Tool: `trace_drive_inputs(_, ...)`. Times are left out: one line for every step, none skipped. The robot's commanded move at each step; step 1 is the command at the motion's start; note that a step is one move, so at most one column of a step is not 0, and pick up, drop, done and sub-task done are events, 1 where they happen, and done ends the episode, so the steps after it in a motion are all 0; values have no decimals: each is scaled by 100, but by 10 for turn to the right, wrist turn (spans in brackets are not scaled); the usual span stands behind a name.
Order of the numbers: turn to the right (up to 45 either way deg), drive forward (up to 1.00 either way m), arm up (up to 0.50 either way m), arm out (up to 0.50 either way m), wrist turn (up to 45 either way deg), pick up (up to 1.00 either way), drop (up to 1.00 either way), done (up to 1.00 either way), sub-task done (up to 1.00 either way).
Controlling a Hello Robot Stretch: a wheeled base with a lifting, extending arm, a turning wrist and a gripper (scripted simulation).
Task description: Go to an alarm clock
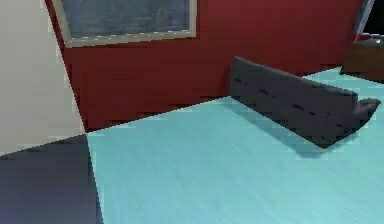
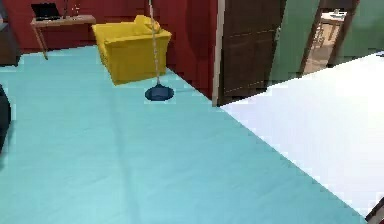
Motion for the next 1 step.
trace_drive_inputs(450, 0, 0, 0, 0, 0, 0, 0, 0)
